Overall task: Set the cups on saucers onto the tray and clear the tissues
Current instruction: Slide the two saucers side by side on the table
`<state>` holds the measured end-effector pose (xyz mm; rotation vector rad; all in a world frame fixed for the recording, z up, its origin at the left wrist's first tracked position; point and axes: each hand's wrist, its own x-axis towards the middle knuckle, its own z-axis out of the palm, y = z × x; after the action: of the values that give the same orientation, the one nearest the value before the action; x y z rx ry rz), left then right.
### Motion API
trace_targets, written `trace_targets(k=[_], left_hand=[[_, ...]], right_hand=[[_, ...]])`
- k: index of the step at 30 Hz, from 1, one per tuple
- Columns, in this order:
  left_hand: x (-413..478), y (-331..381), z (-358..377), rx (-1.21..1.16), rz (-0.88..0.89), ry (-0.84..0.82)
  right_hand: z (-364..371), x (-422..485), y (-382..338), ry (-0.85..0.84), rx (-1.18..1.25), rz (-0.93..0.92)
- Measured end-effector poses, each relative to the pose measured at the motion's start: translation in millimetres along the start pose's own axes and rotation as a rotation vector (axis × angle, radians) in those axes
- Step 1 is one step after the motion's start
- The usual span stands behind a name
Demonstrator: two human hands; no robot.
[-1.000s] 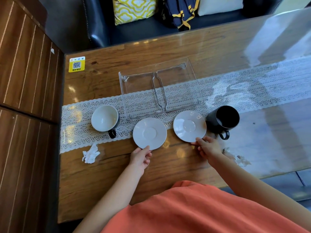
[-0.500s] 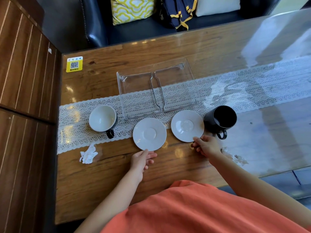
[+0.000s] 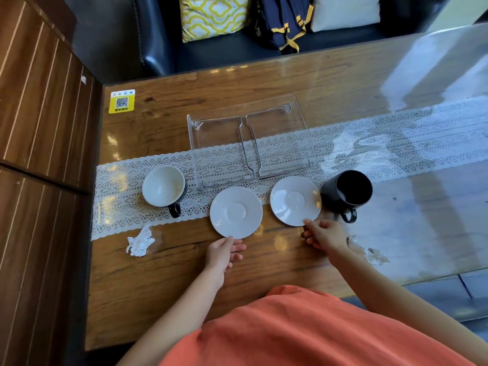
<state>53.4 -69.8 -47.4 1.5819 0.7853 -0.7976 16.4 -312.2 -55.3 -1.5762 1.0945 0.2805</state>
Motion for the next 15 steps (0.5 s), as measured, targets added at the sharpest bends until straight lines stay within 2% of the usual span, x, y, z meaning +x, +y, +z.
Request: trace_targets(k=[4,6,9,12,15], left_hand=[[2.4,-0.8,-3.0,0.095,0.054,-0.009],[2.0,-1.2,-8.6,0.267,0.156,-0.021],[-2.6,3.5,-24.7,0.629,0.409,-0.019],[-11.3,24.7,-46.9,0.930,0.701,0.021],[-18.0,61.3,-70.1,0.992,1.020,0.126]], right_hand=[[-2.0,-2.8,-2.7,-0.041,-0.001,-0.004],[-6.2,-6.0,-4.1,-0.104,-0.051,-0.002],[-17.2,-14.8,-9.0,-0.264,-0.324,-0.068],[-30.9,-24.5,-21.6,-0.244,-0.596,-0.428],[-48.3,-34.5,-47.4,-0.062,-0.724,-0.774]])
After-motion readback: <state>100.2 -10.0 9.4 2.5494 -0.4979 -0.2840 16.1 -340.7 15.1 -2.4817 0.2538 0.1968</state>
